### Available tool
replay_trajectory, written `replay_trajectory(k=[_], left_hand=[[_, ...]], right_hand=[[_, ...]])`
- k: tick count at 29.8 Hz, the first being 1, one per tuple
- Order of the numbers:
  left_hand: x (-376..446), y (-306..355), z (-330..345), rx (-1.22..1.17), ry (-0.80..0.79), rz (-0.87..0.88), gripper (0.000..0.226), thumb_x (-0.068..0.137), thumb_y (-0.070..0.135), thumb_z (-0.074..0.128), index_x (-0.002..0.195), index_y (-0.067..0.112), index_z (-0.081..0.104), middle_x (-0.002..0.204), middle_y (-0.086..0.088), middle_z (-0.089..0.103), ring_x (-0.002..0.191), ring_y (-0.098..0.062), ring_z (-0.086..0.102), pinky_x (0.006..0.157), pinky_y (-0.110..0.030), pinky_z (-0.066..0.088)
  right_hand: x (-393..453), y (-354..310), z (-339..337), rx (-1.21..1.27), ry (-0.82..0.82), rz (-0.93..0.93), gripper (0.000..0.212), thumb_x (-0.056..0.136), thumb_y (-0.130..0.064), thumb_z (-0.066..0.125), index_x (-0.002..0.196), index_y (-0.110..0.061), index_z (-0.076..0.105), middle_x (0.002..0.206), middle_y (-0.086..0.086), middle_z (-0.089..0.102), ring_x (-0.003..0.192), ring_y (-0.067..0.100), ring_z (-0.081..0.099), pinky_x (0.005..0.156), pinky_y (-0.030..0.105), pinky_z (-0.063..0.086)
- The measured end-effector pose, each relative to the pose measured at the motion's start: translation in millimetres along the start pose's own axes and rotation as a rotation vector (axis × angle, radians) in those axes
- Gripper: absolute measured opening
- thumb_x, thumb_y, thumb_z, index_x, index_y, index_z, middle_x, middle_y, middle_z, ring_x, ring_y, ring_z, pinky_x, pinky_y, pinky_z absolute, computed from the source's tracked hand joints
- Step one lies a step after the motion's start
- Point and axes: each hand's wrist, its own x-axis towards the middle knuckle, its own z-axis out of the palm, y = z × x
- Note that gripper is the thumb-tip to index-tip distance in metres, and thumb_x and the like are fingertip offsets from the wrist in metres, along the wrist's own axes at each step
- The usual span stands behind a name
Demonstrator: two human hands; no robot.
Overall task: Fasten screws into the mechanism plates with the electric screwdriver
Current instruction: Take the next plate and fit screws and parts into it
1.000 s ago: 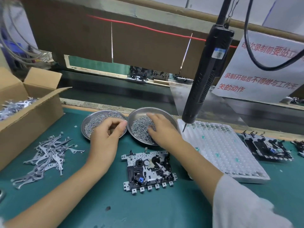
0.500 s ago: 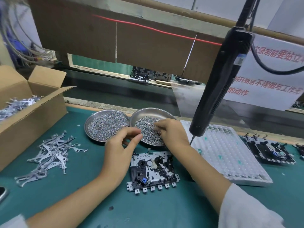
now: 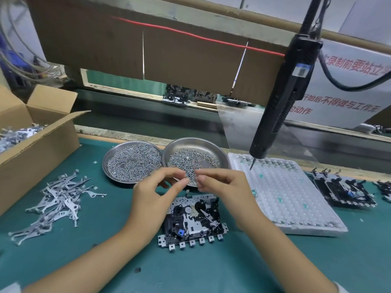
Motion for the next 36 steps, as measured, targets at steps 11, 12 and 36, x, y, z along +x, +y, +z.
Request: replay_trajectory(k=[11, 12, 36], left_hand=[[-3.8, 4.2, 6.3, -0.027, -0.077, 0.017, 0.020, 0.068, 0.025, 0.075, 0.087, 0.026, 0.070, 0.084, 0.013, 0.072, 0.081, -0.002, 0.066, 0.076, -0.008, 0.046], [-3.7, 5.2, 6.7, -0.031, -0.079, 0.015, 0.020, 0.068, 0.026, 0.074, 0.087, 0.026, 0.070, 0.083, 0.013, 0.072, 0.081, -0.001, 0.066, 0.076, -0.008, 0.046], [-7.6, 11.1, 6.1, -0.077, -0.117, 0.010, 0.024, 0.065, 0.034, 0.074, 0.089, 0.037, 0.072, 0.083, 0.011, 0.073, 0.082, -0.004, 0.068, 0.076, -0.011, 0.049]], right_hand=[[-17.3, 8.2, -4.1, 0.177, -0.018, 0.030, 0.014, 0.084, 0.006, 0.064, 0.089, -0.005, 0.072, 0.075, 0.011, 0.073, 0.068, 0.015, 0.069, 0.066, 0.020, 0.055], [-17.2, 8.7, -4.0, 0.165, -0.014, 0.021, 0.013, 0.084, 0.006, 0.064, 0.087, -0.004, 0.071, 0.074, 0.009, 0.073, 0.067, 0.014, 0.069, 0.065, 0.020, 0.054], [-18.1, 11.2, -4.8, 0.209, -0.120, 0.060, 0.017, 0.072, -0.017, 0.073, 0.088, -0.011, 0.076, 0.082, 0.010, 0.073, 0.072, 0.016, 0.068, 0.069, 0.022, 0.054]])
